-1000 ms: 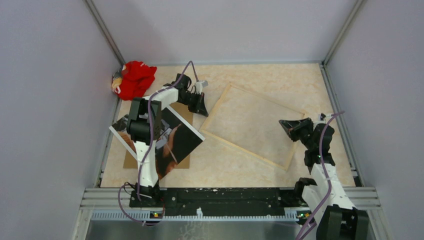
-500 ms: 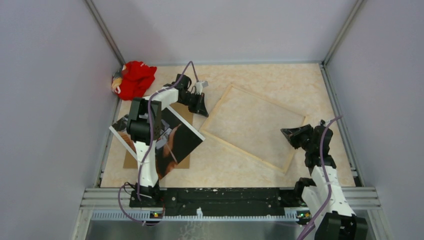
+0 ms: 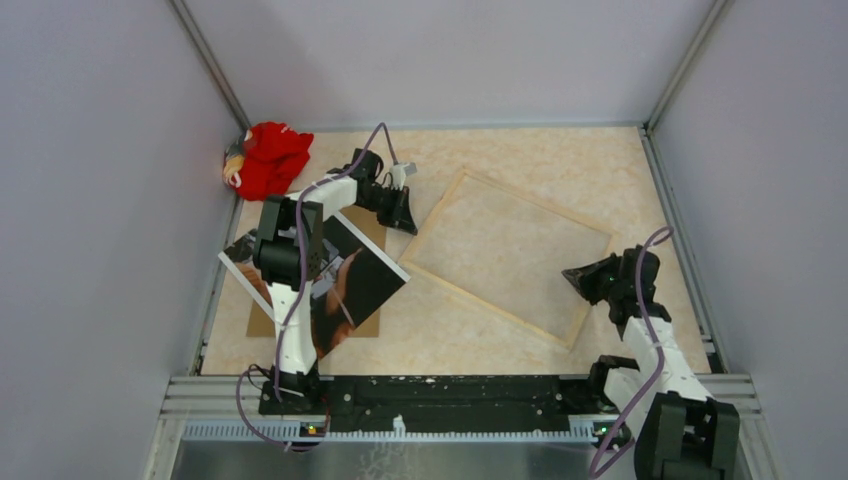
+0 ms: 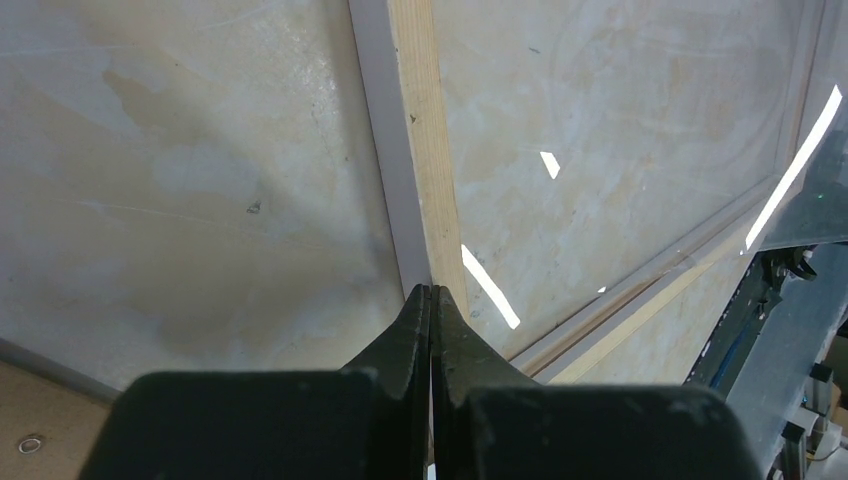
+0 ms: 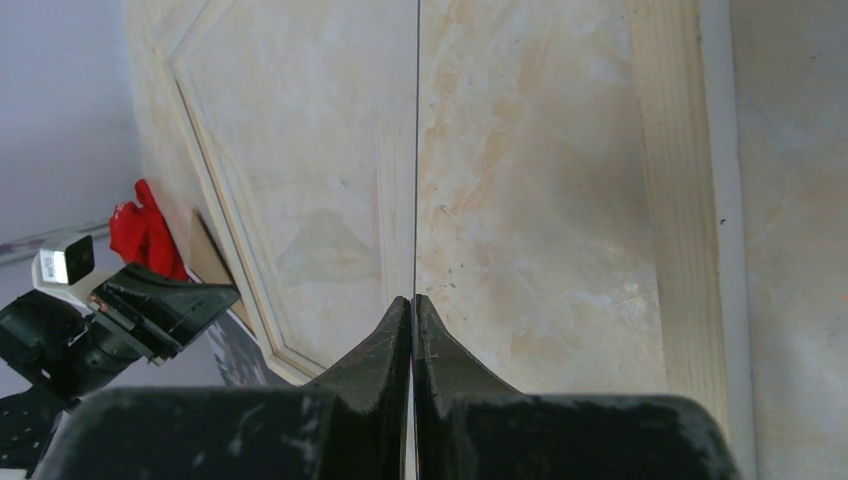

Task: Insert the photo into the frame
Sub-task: Pick up the photo frame item from the photo frame.

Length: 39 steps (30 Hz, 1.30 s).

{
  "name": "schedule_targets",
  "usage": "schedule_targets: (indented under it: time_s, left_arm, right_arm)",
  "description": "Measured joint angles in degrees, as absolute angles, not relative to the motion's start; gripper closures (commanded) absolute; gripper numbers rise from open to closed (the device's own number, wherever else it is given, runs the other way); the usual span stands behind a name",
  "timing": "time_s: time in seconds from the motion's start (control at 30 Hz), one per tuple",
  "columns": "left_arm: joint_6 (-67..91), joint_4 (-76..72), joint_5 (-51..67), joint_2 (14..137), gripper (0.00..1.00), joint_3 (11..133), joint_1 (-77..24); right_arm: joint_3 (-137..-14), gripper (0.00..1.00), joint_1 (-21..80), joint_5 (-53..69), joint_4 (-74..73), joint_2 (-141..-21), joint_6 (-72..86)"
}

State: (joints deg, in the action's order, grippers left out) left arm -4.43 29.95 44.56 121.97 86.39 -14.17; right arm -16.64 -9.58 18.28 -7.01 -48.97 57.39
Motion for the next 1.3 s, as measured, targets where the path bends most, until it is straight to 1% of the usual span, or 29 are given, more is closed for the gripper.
schedule_targets:
  time_s: [0.33, 0.6, 0.83, 1.1, 1.3]
  left_arm:
    - [-4.4, 29.7, 45.2, 122.0, 1.0, 86.1, -14.3]
    - [-4.4, 29.6, 45.4, 122.0, 1.0, 86.0, -14.5]
    - [-4.4, 29.5, 45.6, 122.0, 1.0, 85.8, -14.7]
    - [-4.4, 29.4, 45.6, 122.0, 1.0, 85.7, -14.7]
    - [-4.4, 29.4, 45.6, 122.0, 1.0, 85.7, -14.7]
  right_arm:
    - [-18.2, 1.0, -9.6, 16.9, -7.7, -52.2, 52.6]
    - [-18.7, 1.0, -9.6, 16.9, -7.2, -51.0, 50.0]
    - [-21.7, 1.0, -9.6, 16.7, -10.1, -50.6, 49.3]
    - [-24.9, 1.0, -10.0, 21.0, -11.1, -50.6, 52.8]
    - [-25.4, 1.0, -10.2, 26.2, -7.1, -49.1, 58.8]
